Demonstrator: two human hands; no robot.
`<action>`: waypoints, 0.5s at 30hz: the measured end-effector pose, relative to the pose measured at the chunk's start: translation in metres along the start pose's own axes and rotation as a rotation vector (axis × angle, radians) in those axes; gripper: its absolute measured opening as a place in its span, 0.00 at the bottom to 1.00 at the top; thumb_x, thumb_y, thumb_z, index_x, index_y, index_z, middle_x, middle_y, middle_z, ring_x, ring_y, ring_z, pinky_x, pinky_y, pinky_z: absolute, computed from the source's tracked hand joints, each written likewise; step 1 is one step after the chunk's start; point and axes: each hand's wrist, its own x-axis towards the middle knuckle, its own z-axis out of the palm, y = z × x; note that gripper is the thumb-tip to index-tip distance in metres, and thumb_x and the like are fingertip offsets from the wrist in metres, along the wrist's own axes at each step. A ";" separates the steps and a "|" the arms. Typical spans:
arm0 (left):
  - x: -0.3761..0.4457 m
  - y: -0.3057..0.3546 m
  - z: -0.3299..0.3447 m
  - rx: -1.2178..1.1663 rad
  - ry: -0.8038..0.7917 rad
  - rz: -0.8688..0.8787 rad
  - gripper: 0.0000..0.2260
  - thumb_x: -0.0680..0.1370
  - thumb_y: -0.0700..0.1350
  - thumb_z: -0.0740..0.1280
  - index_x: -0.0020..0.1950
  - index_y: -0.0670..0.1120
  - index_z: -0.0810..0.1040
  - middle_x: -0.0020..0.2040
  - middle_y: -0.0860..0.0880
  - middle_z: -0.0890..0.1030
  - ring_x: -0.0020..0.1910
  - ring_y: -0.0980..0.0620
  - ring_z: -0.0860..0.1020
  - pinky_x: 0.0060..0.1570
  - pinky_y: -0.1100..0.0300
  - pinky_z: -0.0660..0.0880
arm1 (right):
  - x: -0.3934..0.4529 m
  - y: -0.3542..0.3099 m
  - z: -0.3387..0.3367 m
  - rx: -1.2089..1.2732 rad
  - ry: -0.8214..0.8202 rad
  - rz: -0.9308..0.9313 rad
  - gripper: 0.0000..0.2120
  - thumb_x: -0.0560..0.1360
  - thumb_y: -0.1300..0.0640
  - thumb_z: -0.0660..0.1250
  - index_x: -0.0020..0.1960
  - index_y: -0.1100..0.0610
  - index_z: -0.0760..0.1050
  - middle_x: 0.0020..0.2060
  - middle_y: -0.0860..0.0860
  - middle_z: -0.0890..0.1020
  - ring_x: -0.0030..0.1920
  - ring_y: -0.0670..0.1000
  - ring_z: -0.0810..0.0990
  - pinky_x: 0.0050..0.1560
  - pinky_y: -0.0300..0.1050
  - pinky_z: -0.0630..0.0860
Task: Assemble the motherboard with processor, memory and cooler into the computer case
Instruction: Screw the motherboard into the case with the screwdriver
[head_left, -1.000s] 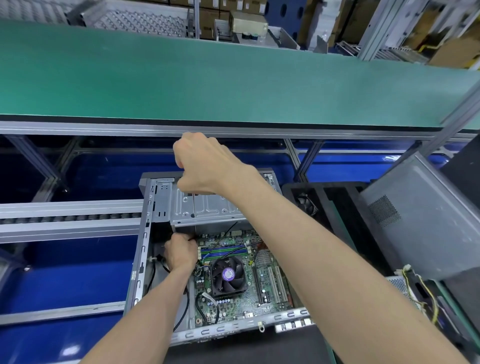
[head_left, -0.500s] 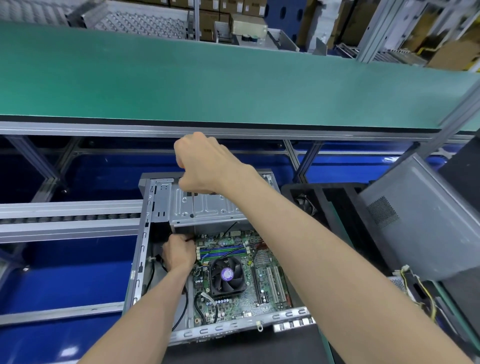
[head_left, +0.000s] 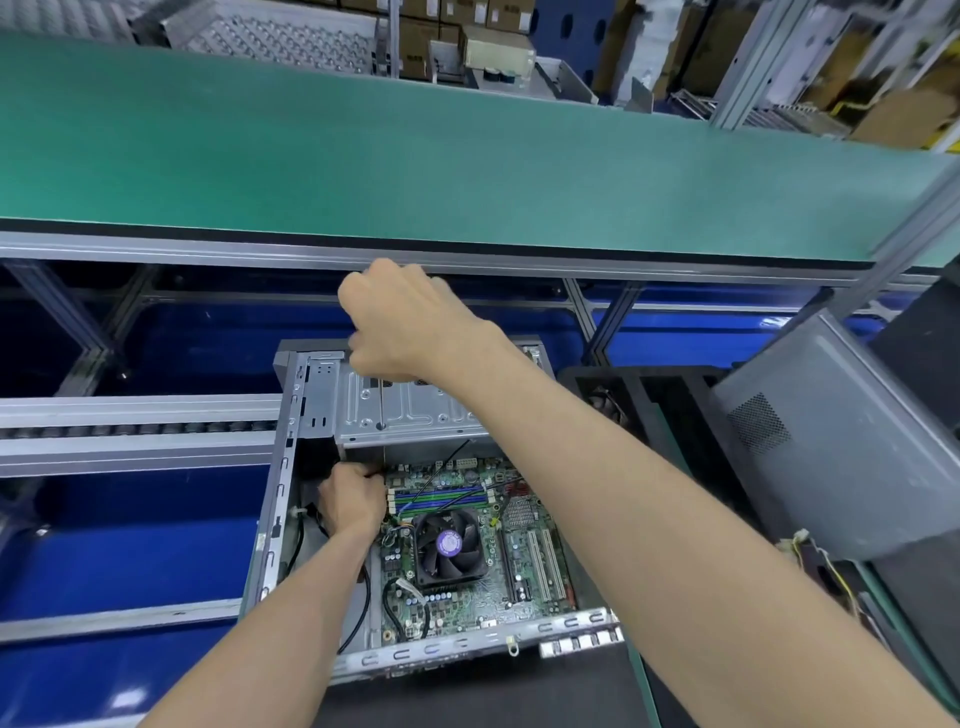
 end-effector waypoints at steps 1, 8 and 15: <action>-0.001 0.000 0.000 0.008 -0.001 -0.001 0.08 0.74 0.38 0.68 0.47 0.46 0.87 0.32 0.46 0.77 0.33 0.44 0.75 0.38 0.60 0.70 | -0.001 -0.001 0.004 -0.059 0.054 0.031 0.16 0.75 0.58 0.64 0.36 0.55 0.58 0.33 0.49 0.61 0.34 0.55 0.67 0.34 0.46 0.61; 0.001 -0.001 0.000 -0.014 0.008 -0.011 0.08 0.75 0.39 0.69 0.50 0.45 0.87 0.36 0.44 0.80 0.36 0.43 0.76 0.39 0.60 0.71 | -0.005 -0.001 -0.002 0.084 -0.027 -0.031 0.09 0.70 0.58 0.65 0.47 0.57 0.67 0.42 0.52 0.71 0.42 0.58 0.71 0.38 0.48 0.66; 0.003 -0.003 0.002 0.004 -0.009 -0.003 0.08 0.77 0.41 0.70 0.54 0.47 0.86 0.41 0.42 0.83 0.39 0.41 0.77 0.41 0.58 0.72 | -0.006 0.001 0.003 -0.009 0.066 0.057 0.11 0.77 0.53 0.65 0.53 0.59 0.69 0.39 0.49 0.66 0.42 0.58 0.69 0.37 0.48 0.64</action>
